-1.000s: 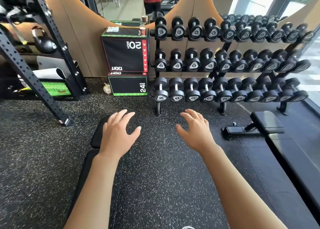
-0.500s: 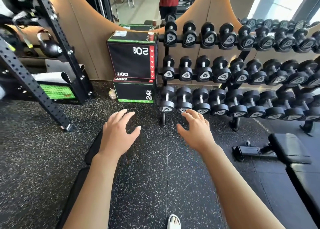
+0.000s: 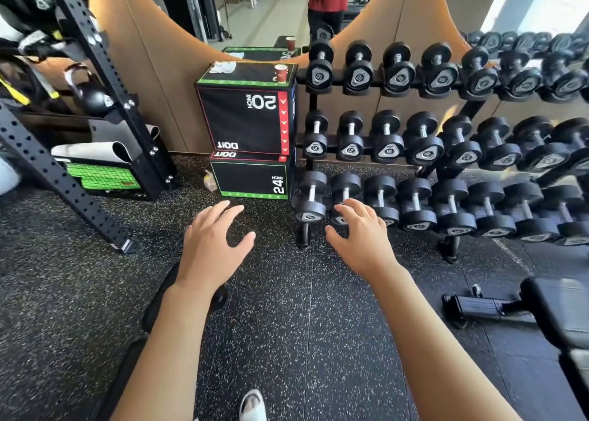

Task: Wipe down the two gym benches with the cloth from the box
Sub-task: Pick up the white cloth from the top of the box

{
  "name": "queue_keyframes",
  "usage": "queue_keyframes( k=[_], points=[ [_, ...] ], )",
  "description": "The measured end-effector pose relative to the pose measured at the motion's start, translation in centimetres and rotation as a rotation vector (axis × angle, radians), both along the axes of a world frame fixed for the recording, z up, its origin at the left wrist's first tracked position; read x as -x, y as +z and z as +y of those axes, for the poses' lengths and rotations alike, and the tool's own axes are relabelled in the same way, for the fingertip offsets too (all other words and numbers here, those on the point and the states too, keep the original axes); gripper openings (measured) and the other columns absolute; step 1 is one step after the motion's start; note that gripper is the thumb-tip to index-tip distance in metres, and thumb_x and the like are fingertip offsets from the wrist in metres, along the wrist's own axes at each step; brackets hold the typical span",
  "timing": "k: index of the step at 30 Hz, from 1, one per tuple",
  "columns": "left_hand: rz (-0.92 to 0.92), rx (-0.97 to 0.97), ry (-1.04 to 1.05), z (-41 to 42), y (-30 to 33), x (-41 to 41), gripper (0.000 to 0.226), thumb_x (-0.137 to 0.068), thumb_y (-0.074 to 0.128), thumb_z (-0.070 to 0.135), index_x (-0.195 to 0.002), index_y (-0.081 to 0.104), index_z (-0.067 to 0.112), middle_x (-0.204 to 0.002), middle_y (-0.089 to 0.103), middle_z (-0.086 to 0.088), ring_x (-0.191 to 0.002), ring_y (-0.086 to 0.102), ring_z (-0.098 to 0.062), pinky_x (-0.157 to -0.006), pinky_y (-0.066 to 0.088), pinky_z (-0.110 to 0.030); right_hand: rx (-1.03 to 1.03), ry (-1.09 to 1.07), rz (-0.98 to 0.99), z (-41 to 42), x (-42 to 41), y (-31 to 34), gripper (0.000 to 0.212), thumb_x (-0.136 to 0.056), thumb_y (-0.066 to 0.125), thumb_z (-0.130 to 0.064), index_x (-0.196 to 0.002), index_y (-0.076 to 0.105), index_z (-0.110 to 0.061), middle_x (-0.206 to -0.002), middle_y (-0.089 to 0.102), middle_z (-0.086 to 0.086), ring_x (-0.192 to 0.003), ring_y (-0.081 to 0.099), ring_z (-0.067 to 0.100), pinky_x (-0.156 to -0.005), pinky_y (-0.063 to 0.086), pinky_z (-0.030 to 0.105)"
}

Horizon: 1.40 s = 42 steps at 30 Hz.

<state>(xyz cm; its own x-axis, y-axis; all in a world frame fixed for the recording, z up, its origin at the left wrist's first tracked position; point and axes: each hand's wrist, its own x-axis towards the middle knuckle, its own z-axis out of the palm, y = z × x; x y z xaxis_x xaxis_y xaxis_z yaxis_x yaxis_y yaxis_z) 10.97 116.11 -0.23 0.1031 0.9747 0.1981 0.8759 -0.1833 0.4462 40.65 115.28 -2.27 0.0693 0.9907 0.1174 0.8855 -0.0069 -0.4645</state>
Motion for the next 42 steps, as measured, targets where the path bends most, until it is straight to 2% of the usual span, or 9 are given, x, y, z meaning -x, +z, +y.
queue_keyframes(
  k=[9, 20, 29, 36, 42],
  points=[
    [-0.006, -0.009, -0.017, 11.7, -1.1, 1.0, 0.060, -0.098, 0.061, 0.053, -0.153, 0.050, 0.032, -0.163, 0.042, 0.007, -0.153, 0.029, -0.017, -0.126, 0.029, -0.051, 0.001, -0.011, -0.028, 11.3, 1.0, -0.7, 0.060, -0.099, 0.056, -0.052, -0.151, 0.049, -0.023, -0.162, 0.038, -0.002, -0.152, 0.028, 0.022, -0.123, 0.025, 0.053],
    [-0.054, 0.001, -0.035, 29.2, -0.2, 6.6, 0.059, -0.097, 0.063, 0.051, -0.152, 0.052, 0.033, -0.162, 0.043, 0.008, -0.153, 0.030, -0.018, -0.125, 0.030, -0.054, 0.009, -0.025, -0.047, 28.4, 7.1, 0.2, 0.060, -0.097, 0.054, -0.054, -0.150, 0.050, -0.024, -0.161, 0.038, -0.004, -0.151, 0.030, 0.021, -0.122, 0.024, 0.050],
    [-0.057, 0.021, -0.020, 38.1, -0.7, 8.9, 0.060, -0.097, 0.064, 0.049, -0.152, 0.053, 0.030, -0.162, 0.043, 0.005, -0.153, 0.031, -0.020, -0.125, 0.030, -0.054, 0.033, 0.008, -0.061, 38.0, 9.1, -0.7, 0.061, -0.096, 0.054, -0.054, -0.149, 0.051, -0.024, -0.160, 0.040, -0.004, -0.150, 0.031, 0.022, -0.121, 0.029, 0.052],
    [-0.051, 0.021, 0.023, 45.2, -1.4, 6.9, 0.061, -0.096, 0.067, 0.047, -0.152, 0.053, 0.027, -0.162, 0.044, 0.003, -0.153, 0.032, -0.023, -0.124, 0.032, -0.057, 0.041, 0.052, -0.052, 46.1, 7.6, -1.6, 0.060, -0.097, 0.056, -0.052, -0.150, 0.051, -0.024, -0.161, 0.039, -0.005, -0.151, 0.030, 0.021, -0.123, 0.026, 0.051],
    [-0.036, 0.009, 0.071, 51.6, -1.1, 3.0, 0.061, -0.096, 0.067, 0.047, -0.152, 0.053, 0.027, -0.161, 0.044, 0.004, -0.152, 0.032, -0.020, -0.125, 0.031, -0.054, 0.044, 0.100, -0.030, 53.8, 3.8, -1.6, 0.059, -0.098, 0.056, -0.051, -0.150, 0.051, -0.024, -0.160, 0.039, -0.005, -0.150, 0.030, 0.020, -0.122, 0.025, 0.050]
  ],
)
